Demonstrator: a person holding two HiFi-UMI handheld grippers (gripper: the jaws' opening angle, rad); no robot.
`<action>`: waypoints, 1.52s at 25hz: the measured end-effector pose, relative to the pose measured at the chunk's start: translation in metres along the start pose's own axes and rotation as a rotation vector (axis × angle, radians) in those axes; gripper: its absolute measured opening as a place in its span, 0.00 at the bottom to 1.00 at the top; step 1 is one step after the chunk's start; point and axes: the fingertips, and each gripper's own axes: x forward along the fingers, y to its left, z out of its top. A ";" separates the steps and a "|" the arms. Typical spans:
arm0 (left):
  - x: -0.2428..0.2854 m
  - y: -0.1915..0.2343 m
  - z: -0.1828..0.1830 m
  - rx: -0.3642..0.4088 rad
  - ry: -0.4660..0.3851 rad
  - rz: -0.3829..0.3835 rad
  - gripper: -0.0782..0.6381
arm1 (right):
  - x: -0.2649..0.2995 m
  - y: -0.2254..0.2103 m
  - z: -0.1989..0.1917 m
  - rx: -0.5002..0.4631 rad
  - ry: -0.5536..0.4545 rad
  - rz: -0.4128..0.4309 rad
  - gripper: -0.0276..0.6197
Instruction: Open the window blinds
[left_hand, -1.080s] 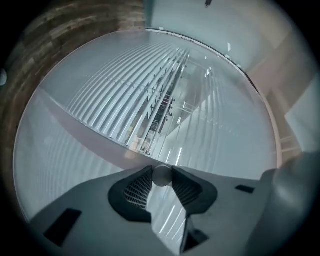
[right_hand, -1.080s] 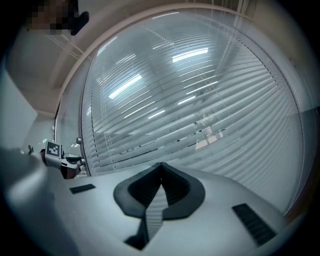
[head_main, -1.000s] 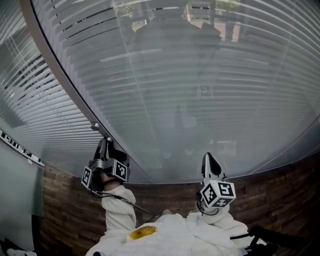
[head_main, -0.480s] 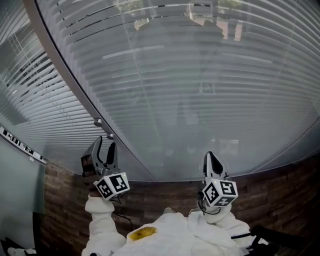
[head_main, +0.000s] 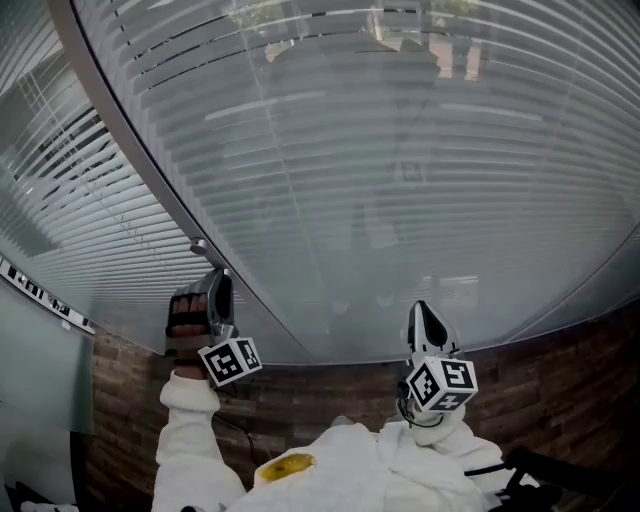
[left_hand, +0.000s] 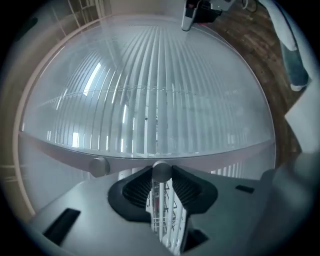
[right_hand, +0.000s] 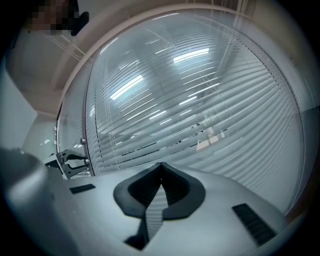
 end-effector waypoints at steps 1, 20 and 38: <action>0.000 -0.001 0.000 0.000 -0.002 0.009 0.29 | -0.001 -0.002 0.000 0.001 0.000 -0.005 0.06; 0.004 0.003 -0.005 -0.698 0.009 0.064 0.28 | 0.002 -0.007 -0.011 0.011 0.024 -0.031 0.06; 0.001 0.012 -0.011 -1.718 -0.056 -0.034 0.28 | -0.007 -0.025 0.002 -0.004 0.014 -0.054 0.06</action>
